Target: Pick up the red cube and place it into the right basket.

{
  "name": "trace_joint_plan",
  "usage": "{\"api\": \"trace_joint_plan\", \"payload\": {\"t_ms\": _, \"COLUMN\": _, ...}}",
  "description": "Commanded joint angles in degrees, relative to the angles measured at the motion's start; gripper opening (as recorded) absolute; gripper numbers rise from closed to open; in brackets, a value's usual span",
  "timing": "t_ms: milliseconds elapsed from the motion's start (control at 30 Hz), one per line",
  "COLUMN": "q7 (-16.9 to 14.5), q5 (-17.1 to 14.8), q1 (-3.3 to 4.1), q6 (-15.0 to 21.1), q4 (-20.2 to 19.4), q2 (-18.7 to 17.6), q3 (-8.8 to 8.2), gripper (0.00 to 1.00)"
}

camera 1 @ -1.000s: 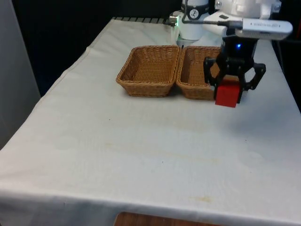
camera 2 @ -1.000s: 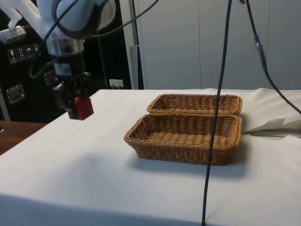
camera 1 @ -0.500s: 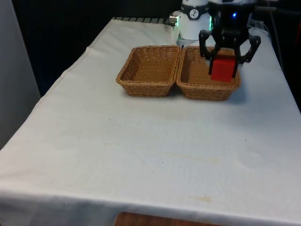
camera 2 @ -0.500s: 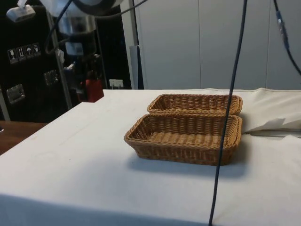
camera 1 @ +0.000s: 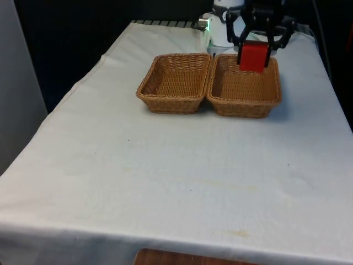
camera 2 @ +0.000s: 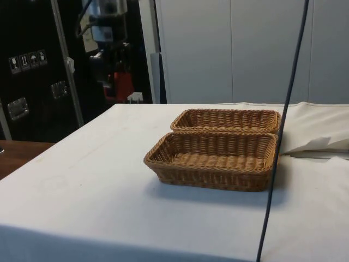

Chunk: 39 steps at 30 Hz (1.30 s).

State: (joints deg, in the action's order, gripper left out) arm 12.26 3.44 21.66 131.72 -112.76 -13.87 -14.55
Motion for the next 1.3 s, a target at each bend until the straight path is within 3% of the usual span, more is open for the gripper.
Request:
{"api": "trace_joint_plan", "payload": {"t_ms": 0, "q7": -0.6, "q5": 0.2, "q1": -0.17, "q6": 0.8, "q4": -0.9, "q2": 0.7, "q3": -0.23, "gripper": 0.03}}
{"api": "trace_joint_plan", "payload": {"t_ms": 467, "q7": -6.4, "q5": 0.1, "q1": -1.26, "q6": 2.6, "q4": -7.7, "q2": 5.6, "q3": -2.92, "gripper": 0.03}}
{"api": "trace_joint_plan", "payload": {"t_ms": 567, "q7": -6.1, "q5": 0.1, "q1": -1.09, "q6": 2.0, "q4": -7.3, "q2": 5.2, "q3": -2.98, "gripper": 0.03}}
{"api": "trace_joint_plan", "payload": {"t_ms": 600, "q7": -7.6, "q5": 0.1, "q1": -1.43, "q6": 3.0, "q4": -8.9, "q2": 6.4, "q3": -3.55, "gripper": 0.03}}
{"api": "trace_joint_plan", "payload": {"t_ms": 800, "q7": -10.4, "q5": 0.0, "q1": -1.89, "q6": 3.8, "q4": -11.4, "q2": 8.0, "q3": -5.21, "gripper": 0.03}}
{"api": "trace_joint_plan", "payload": {"t_ms": 867, "q7": -10.3, "q5": 0.1, "q1": -1.72, "q6": 3.3, "q4": -11.1, "q2": 7.7, "q3": -5.39, "gripper": 0.03}}
{"api": "trace_joint_plan", "payload": {"t_ms": 1133, "q7": -14.8, "q5": -0.1, "q1": -2.41, "q6": 4.9, "q4": -14.2, "q2": 9.3, "q3": -7.96, "gripper": 0.03}}
{"api": "trace_joint_plan", "payload": {"t_ms": 1167, "q7": -14.3, "q5": 0.1, "q1": -2.12, "q6": 4.2, "q4": -13.6, "q2": 8.9, "q3": -7.96, "gripper": 0.03}}
{"api": "trace_joint_plan", "payload": {"t_ms": 1267, "q7": -16.3, "q5": -0.1, "q1": -2.52, "q6": 5.3, "q4": -15.0, "q2": 9.6, "q3": -9.00, "gripper": 0.03}}
